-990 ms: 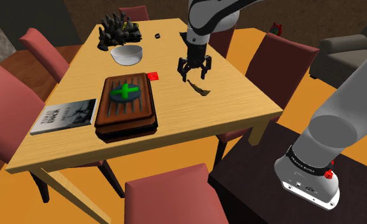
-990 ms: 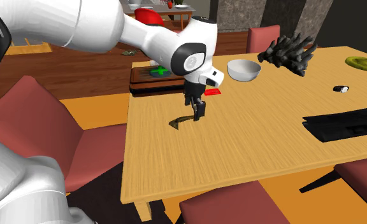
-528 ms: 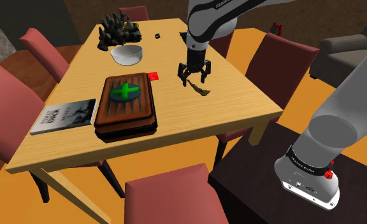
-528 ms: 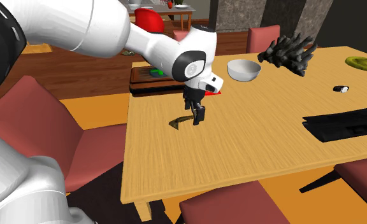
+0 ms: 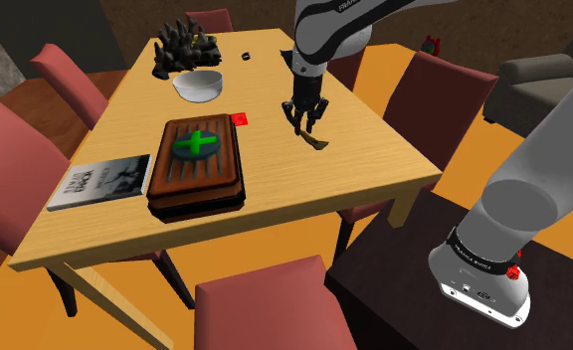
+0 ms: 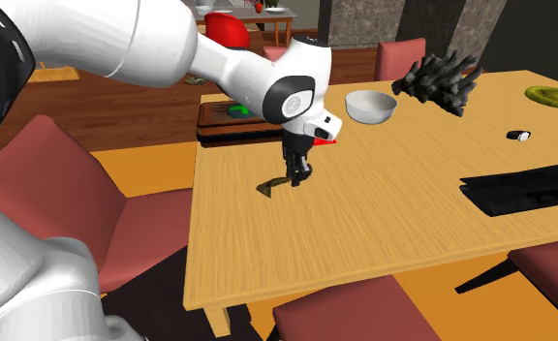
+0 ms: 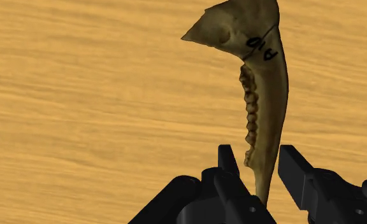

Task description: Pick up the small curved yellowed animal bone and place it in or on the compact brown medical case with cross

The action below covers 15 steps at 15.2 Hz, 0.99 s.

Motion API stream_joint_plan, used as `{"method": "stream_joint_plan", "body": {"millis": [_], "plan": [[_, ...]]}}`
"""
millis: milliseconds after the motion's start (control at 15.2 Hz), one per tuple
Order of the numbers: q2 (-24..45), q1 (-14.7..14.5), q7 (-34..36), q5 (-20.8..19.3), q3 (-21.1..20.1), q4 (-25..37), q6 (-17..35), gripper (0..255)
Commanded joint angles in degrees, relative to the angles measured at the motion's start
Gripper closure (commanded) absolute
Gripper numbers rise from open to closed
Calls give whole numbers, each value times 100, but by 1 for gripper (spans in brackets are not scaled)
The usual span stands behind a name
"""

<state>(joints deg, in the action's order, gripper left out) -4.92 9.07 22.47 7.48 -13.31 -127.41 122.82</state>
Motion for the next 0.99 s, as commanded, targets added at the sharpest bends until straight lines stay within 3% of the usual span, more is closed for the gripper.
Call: {"method": "stream_joint_plan", "body": {"millis": [0, 330, 924], "plan": [[35, -35, 2, 30, -44, -22, 16, 255], [45, -31, -10, 27, -33, -15, 17, 255], [-218, -19, 17, 40, -3, 421, -678, 255]]}}
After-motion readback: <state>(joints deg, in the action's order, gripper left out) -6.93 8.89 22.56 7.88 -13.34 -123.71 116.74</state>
